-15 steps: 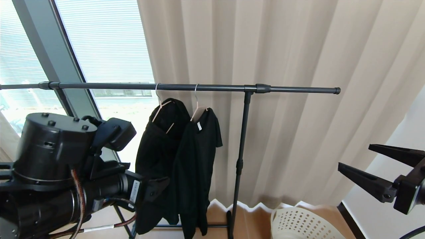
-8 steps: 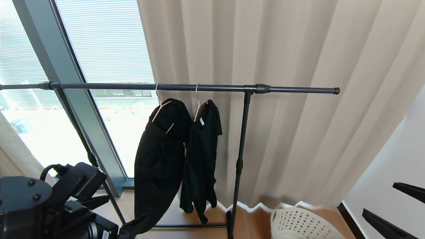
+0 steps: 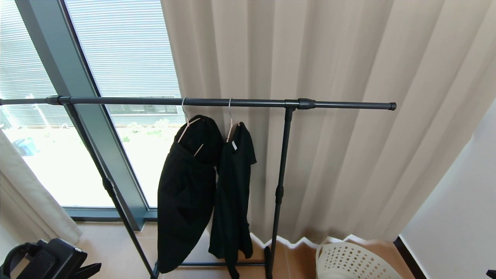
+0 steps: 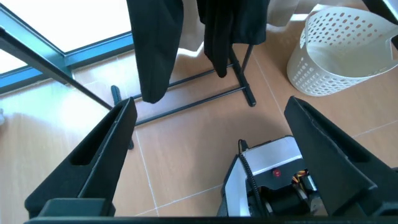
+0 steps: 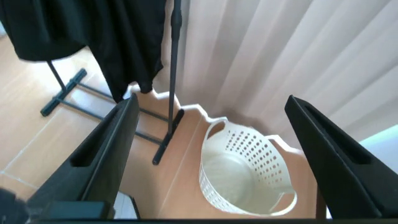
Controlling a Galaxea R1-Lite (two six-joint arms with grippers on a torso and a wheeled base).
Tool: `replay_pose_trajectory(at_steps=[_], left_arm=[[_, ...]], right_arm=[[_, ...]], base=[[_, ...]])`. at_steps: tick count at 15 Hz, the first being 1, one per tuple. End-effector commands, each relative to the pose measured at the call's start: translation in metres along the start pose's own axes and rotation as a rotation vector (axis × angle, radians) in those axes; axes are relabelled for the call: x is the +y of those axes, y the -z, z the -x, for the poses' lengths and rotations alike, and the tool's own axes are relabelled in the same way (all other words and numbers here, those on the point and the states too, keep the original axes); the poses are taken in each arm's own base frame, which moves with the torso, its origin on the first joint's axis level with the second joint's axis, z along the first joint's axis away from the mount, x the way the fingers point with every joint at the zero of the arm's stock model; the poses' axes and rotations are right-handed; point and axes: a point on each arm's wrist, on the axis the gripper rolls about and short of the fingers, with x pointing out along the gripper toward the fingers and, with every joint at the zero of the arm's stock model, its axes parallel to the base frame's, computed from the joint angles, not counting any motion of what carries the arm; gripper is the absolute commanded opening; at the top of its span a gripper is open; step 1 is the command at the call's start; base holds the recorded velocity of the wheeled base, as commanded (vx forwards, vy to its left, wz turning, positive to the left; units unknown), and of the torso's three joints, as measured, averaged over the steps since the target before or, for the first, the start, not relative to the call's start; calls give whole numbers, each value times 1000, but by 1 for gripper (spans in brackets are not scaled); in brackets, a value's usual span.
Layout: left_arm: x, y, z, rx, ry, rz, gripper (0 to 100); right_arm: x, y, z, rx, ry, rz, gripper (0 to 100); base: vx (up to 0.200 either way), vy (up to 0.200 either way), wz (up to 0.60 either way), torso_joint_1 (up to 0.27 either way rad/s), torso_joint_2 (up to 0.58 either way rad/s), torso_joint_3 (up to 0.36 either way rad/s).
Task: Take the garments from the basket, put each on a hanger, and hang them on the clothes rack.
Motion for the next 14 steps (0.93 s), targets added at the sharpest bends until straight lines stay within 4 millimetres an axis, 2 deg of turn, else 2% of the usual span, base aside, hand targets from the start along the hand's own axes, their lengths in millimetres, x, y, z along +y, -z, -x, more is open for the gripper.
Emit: replay_pose_trajectory(at_steps=[1,4,9,11,14], left_arm=[[1,6,2,0,1,0,100],[4,19,5,23,-3,-8,100],[12,37,26,-72,12,-41,100],[18,59,39,-27,22,-67,100],[20,62,47,-74,64,-46,100]], right_arm=[[1,18,13,-67,9,6,100],[2,27,16,-96,38,-6,100],[3,29,18,-118,62,-24,100],[3,29,19,-124,66,-25,100],[3,29,19,-125,66,-25,100]], base=[[0,0,0,0,0,0],[0,0,0,0,0,0],[0,0,0,0,0,0],[0,0,0,0,0,0],[0,0,0,0,0,0]])
